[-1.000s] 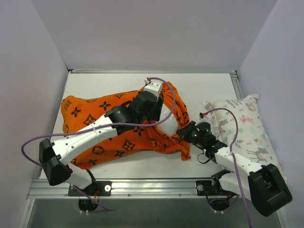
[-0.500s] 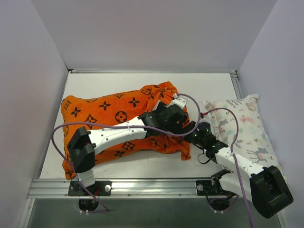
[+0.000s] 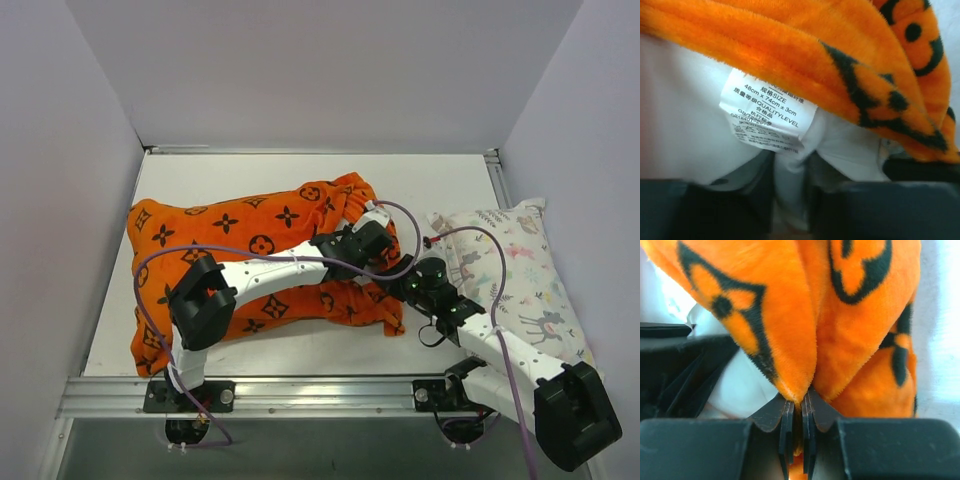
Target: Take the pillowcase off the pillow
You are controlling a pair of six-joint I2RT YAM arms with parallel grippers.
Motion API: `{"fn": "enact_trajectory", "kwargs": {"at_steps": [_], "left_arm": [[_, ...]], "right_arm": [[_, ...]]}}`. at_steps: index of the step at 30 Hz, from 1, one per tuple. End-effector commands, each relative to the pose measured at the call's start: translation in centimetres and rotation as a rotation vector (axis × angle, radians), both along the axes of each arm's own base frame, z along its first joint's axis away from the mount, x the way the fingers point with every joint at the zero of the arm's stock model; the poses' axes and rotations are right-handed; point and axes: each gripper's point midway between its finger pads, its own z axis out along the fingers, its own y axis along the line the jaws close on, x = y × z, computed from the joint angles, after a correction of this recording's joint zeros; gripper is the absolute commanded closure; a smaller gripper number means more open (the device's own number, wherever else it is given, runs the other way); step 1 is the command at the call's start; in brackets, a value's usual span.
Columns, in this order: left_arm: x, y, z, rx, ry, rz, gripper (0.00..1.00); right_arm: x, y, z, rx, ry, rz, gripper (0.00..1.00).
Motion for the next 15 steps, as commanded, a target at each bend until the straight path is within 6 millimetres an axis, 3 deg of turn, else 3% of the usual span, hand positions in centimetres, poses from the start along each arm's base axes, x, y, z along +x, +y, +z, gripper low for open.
{"fn": "enact_trajectory", "kwargs": {"at_steps": [1,2,4,7,11,13,15], "left_arm": [[1.3,0.8,-2.7,0.019,0.061,0.040,0.74],[1.5,0.7,-2.4,0.011,0.060,0.044,1.00],[1.9,1.0,-1.9,0.003,0.061,0.056,1.00],[2.8,1.5,1.3,-0.027,0.001,0.089,1.00],[4.8,4.3,7.5,-0.138,-0.073,0.179,1.00],[4.8,5.6,9.9,-0.197,-0.089,0.191,1.00],[5.2,7.4,11.0,-0.223,-0.093,0.213,1.00]], "right_arm": [[0.4,0.1,1.7,-0.026,-0.034,0.011,1.00],[0.5,0.0,1.7,-0.034,-0.033,0.002,1.00],[0.4,-0.3,1.7,-0.060,-0.019,0.002,1.00],[0.5,-1.5,1.2,-0.138,0.015,-0.034,1.00],[0.7,-4.0,0.8,-0.256,0.067,-0.124,1.00],[0.3,-5.6,0.0,-0.312,0.108,-0.174,1.00],[0.2,-6.5,-0.6,-0.331,0.145,-0.199,1.00]]}}
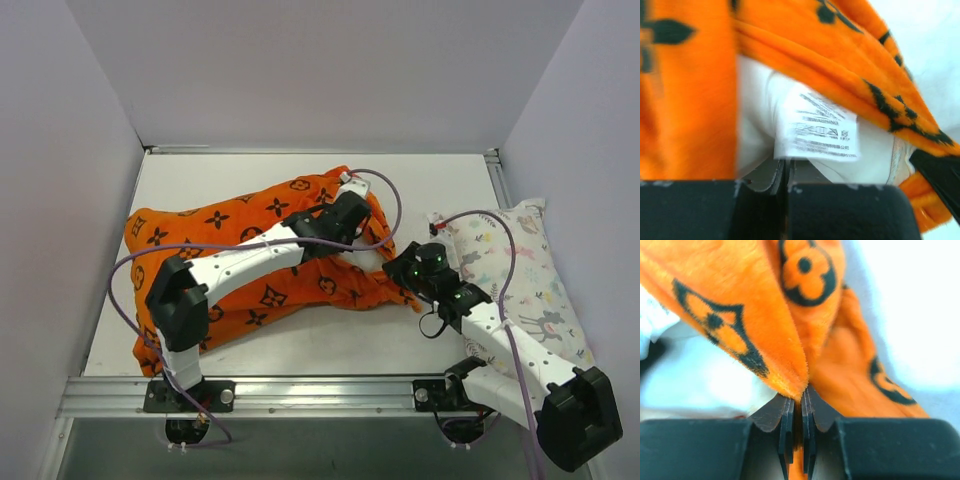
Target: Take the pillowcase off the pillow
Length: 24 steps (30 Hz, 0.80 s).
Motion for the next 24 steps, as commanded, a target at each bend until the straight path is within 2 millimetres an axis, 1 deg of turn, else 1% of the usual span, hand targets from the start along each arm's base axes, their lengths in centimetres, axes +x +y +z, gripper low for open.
{"fn": "enact_trajectory", "kwargs": {"at_steps": [1,2,3,4,6,7,8,9,10,11,12,13,14,15,16,17,18,19,20,21,22,23,24], "left_arm": [[2.3,6.3,8.3,-0.108,-0.126,0.140,1.00],[1.9,6.4,8.8,-0.141,-0.112,0.116,1.00],[2.1,7.2,9.5,-0.165,-0.111,0.120,1.00],[1.5,7.7,10.8,-0.198,-0.121,0.104,1.00],[0.7,7.9,12.0,-0.240,-0.112,0.065,1.00],[0.1,8.4,13.4,-0.278,-0.124,0.052,1.00],[-0.5,8.1,13.9,-0.318,-0.102,0.015,1.00],[-0.8,8.2,14.5,-0.352,-0.098,0.010,1.00],[-1.0,9.1,15.8,-0.385,-0.116,0.014,1.00],[-1.4,9.2,16.2,-0.398,-0.118,0.000,1.00],[-2.0,8.9,16.7,-0.416,-0.112,-0.033,1.00],[-2.8,8.8,17.4,-0.442,-0.109,-0.064,1.00],[-3.5,8.4,16.9,-0.450,-0.085,-0.095,1.00],[-4.6,7.7,16.8,-0.484,-0.053,-0.149,1.00],[-5.6,7.6,17.1,-0.511,-0.051,-0.180,1.00],[-6.5,7.6,14.5,-0.494,0.000,-0.196,1.00],[-7.0,7.2,14.2,-0.528,0.006,-0.218,1.00],[-8.3,7.0,13.6,-0.544,0.026,-0.248,1.00],[-8.9,7.0,11.0,-0.530,0.062,-0.248,1.00],[-9.4,7.2,9.8,-0.527,0.080,-0.241,1.00],[-9.8,7.6,9.4,-0.532,0.072,-0.232,1.00],[-9.8,7.3,9.4,-0.558,0.056,-0.238,1.00],[-10.5,7.5,7.1,-0.554,0.093,-0.228,1.00]], "right_arm": [[-1.6,-4.6,-3.6,-0.172,0.152,-0.119,1.00],[-1.5,-5.6,-4.3,-0.172,0.180,-0.153,1.00],[-1.5,-5.9,-4.6,-0.165,0.193,-0.162,1.00],[-1.5,-5.9,-4.9,-0.150,0.209,-0.158,1.00],[-1.1,-6.4,-5.2,-0.155,0.218,-0.176,1.00],[-1.0,-6.3,-5.3,-0.151,0.220,-0.173,1.00],[-0.9,-6.2,-5.5,-0.152,0.228,-0.170,1.00],[-0.4,-6.1,-5.3,-0.147,0.221,-0.172,1.00],[-0.2,-6.1,-5.3,-0.143,0.225,-0.174,1.00],[-0.2,-5.6,-5.5,-0.130,0.232,-0.143,1.00],[0.7,-5.1,-5.0,-0.104,0.185,-0.134,1.00],[0.9,-4.3,-4.7,-0.078,0.176,-0.100,1.00],[0.8,-3.3,-5.1,-0.052,0.194,-0.053,1.00],[1.8,-2.2,-4.0,-0.035,0.167,0.001,1.00],[1.9,-1.5,-4.1,-0.027,0.179,0.043,1.00],[1.9,-0.9,-4.3,-0.022,0.193,0.078,0.97],[1.9,0.1,-3.7,-0.011,0.164,0.135,0.92],[1.8,0.4,-3.4,-0.011,0.148,0.157,0.78],[1.8,0.7,-2.4,-0.008,0.108,0.175,0.70],[1.7,0.7,-2.0,-0.020,0.097,0.187,0.64],[1.5,0.8,-1.6,-0.045,0.081,0.207,0.54],[1.7,0.9,-0.2,-0.049,0.043,0.215,0.50],[1.5,0.7,0.3,-0.067,0.037,0.216,0.46]]}}
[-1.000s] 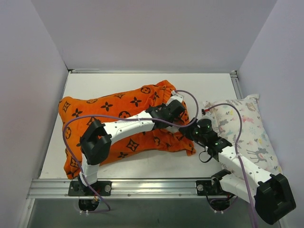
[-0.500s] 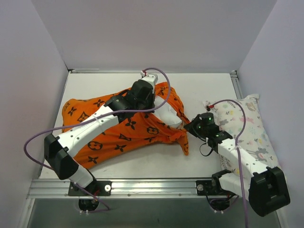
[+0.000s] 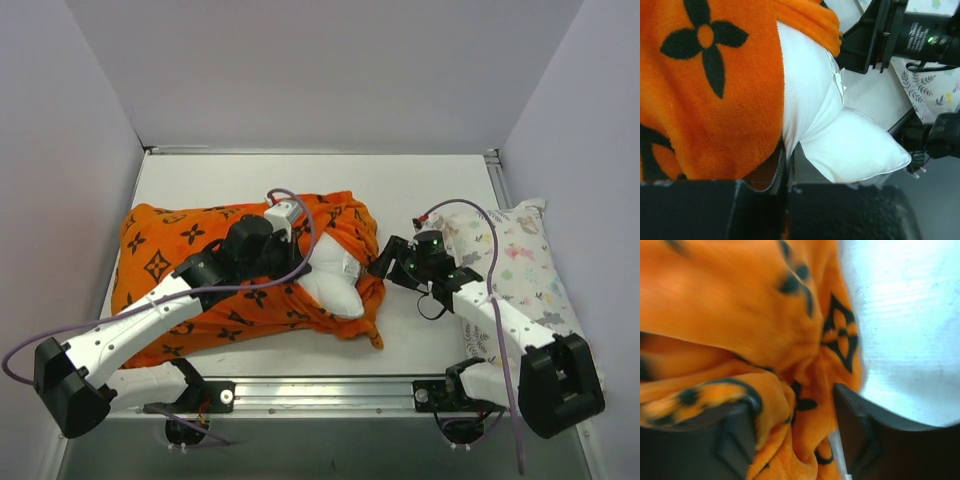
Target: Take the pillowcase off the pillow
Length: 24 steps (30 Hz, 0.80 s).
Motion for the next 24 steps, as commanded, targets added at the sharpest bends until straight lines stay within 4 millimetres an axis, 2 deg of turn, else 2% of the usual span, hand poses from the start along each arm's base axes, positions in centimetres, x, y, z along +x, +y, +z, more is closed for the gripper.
{"fn": "enact_trajectory", "kwargs": {"at_steps": [1,3,4,7,11,12,14,15,17,20,22,23,24], "left_arm": [[-1.0,-0.3,0.9,-0.124,-0.040,-0.011,1.00],[-1.2,-0.2,0.2,-0.139,-0.034,0.003,1.00],[-1.2,-0.2,0.0,-0.141,-0.034,0.007,1.00],[-1.2,-0.4,-0.3,-0.141,-0.032,0.009,1.00],[-1.3,-1.1,-0.3,-0.133,-0.032,-0.006,1.00],[-1.4,-1.4,-0.4,-0.128,-0.027,-0.015,1.00],[-1.6,-1.7,-0.1,-0.126,-0.028,-0.024,1.00],[-1.6,-1.9,-0.2,-0.121,-0.028,-0.023,1.00],[-2.0,-2.3,0.0,-0.114,-0.030,-0.038,1.00],[-2.5,-2.9,0.7,-0.114,-0.036,-0.057,1.00],[-2.9,-3.0,1.1,-0.108,-0.042,-0.065,1.00],[-3.7,-3.2,1.0,-0.091,-0.038,-0.087,1.00],[-4.0,-3.1,1.5,-0.091,-0.047,-0.090,1.00]], "right_arm": [[0.5,-0.4,4.1,-0.067,-0.145,0.046,0.40],[0.1,-0.6,5.3,-0.087,-0.173,0.043,0.36],[-0.3,0.2,6.2,-0.092,-0.210,0.075,0.35],[-1.8,0.1,8.5,-0.116,-0.284,0.089,0.30],[-2.8,2.0,10.1,-0.110,-0.398,0.195,0.21],[-2.6,2.6,11.1,-0.103,-0.435,0.216,0.18],[-2.4,3.7,10.8,-0.138,-0.441,0.269,0.17],[-2.3,4.7,11.5,-0.141,-0.458,0.294,0.16],[-1.1,5.5,10.6,-0.182,-0.435,0.293,0.16],[1.0,6.6,9.2,-0.236,-0.378,0.293,0.21],[3.5,6.0,8.6,-0.315,-0.338,0.210,0.37],[3.8,5.1,7.9,-0.355,-0.300,0.177,0.47],[4.7,3.9,7.7,-0.390,-0.285,0.113,0.64]]}}
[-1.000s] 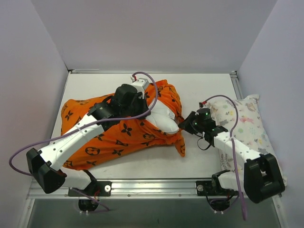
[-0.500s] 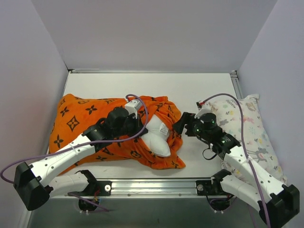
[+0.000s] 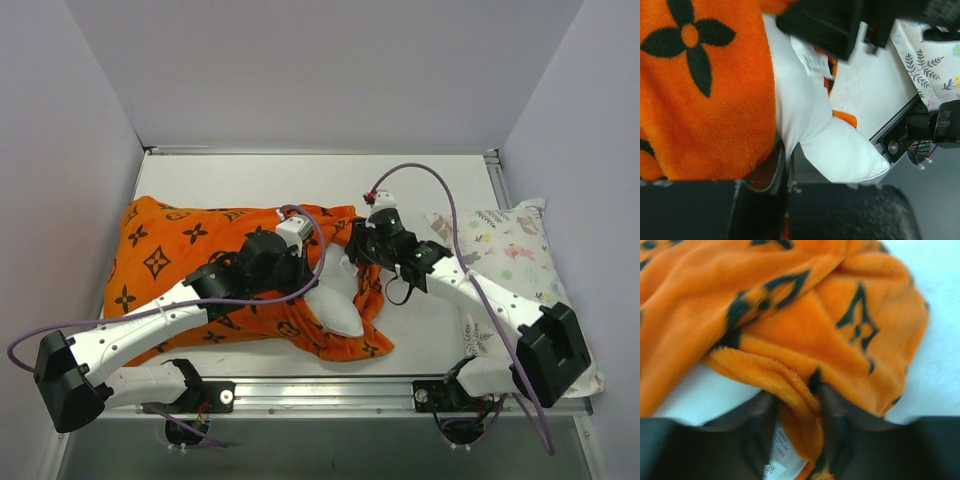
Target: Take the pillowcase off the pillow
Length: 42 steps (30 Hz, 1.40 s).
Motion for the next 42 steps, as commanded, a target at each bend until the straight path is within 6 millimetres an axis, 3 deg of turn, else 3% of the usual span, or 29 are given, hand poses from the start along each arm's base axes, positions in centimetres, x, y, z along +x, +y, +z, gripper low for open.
{"fn": "enact_trajectory", "kwargs": {"at_steps": [1,3,4,6,8,12,13,16,20,24,36,42], "left_arm": [[-1.2,-1.4,4.5,-0.074,-0.061,-0.047,1.00],[-2.4,-1.4,4.7,-0.083,-0.058,-0.071,1.00],[-2.8,-1.4,4.8,-0.089,-0.054,-0.084,1.00],[-4.0,-1.5,5.1,-0.102,-0.055,-0.114,1.00],[-4.6,-1.2,5.1,-0.104,-0.057,-0.116,1.00],[-6.5,-0.7,7.1,-0.165,-0.084,-0.149,1.00],[-6.6,-0.5,7.4,-0.170,-0.097,-0.142,1.00],[-7.6,0.1,8.7,-0.193,-0.122,-0.150,1.00],[-8.5,0.8,10.6,-0.209,-0.131,-0.166,1.00],[-9.2,1.4,11.1,-0.202,-0.130,-0.186,1.00],[-13.7,-0.4,11.4,-0.230,-0.049,-0.419,1.00],[-15.0,-0.3,11.1,-0.214,-0.038,-0.447,1.00]], "right_arm": [[4.3,-4.6,0.0,-0.079,-0.009,-0.262,0.70],[5.8,-5.9,-0.2,-0.026,0.035,-0.326,0.81],[6.7,-6.7,-1.0,-0.020,0.068,-0.349,0.83],[8.0,-7.2,-0.9,-0.041,0.072,-0.379,0.85],[8.8,-7.8,-2.5,-0.061,0.114,-0.401,0.86],[10.5,-8.1,-4.7,-0.009,0.174,-0.421,0.87],[10.7,-7.3,-5.5,0.040,0.207,-0.388,0.87],[12.7,-7.2,-6.1,0.179,0.218,-0.397,0.87],[14.5,-6.2,-5.1,0.350,0.244,-0.332,0.88],[16.2,-5.9,-3.4,0.418,0.216,-0.296,0.88],[21.2,-4.7,1.5,0.696,0.136,-0.215,0.88],[23.0,-4.8,1.5,0.743,0.154,-0.232,0.86]]}}
